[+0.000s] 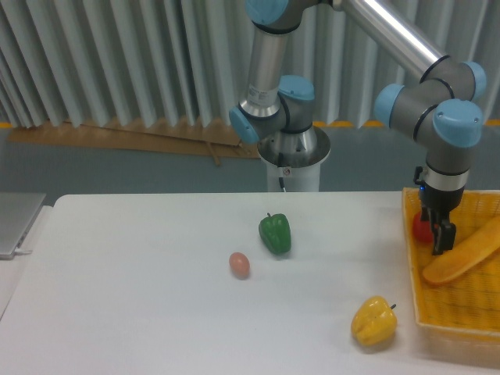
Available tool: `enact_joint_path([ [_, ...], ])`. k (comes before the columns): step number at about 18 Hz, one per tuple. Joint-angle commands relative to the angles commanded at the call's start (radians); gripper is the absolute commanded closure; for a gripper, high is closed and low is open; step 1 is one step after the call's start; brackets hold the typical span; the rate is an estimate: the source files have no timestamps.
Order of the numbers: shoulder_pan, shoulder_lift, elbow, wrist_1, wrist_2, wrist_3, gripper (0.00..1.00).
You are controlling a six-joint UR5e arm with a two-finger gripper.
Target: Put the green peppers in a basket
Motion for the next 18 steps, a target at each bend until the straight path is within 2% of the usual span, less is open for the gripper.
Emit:
enact_joint_path([
  [18,-0.008,0.012,0.0,0.0,-0.008,-0.008,0.0],
])
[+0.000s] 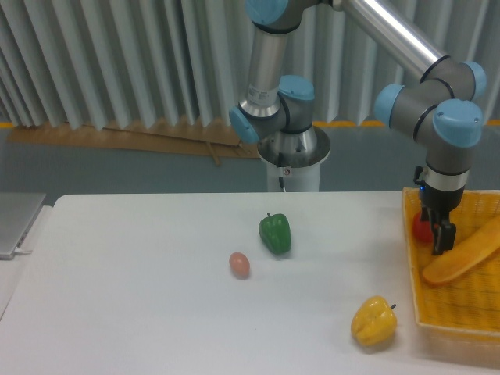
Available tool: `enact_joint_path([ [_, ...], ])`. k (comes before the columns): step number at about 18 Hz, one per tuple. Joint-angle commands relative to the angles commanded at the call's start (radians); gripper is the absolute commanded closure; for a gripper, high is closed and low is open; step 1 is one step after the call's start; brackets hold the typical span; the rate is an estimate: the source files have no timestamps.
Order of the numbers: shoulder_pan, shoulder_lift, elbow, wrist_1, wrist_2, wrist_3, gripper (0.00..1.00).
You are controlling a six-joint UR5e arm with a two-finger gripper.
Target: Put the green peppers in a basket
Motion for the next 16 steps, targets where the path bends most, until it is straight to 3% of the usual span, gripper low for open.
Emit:
enact_joint_path([
  [16,-0.002,0.009,-0.005,-0.002,0.006,0.0,0.0],
])
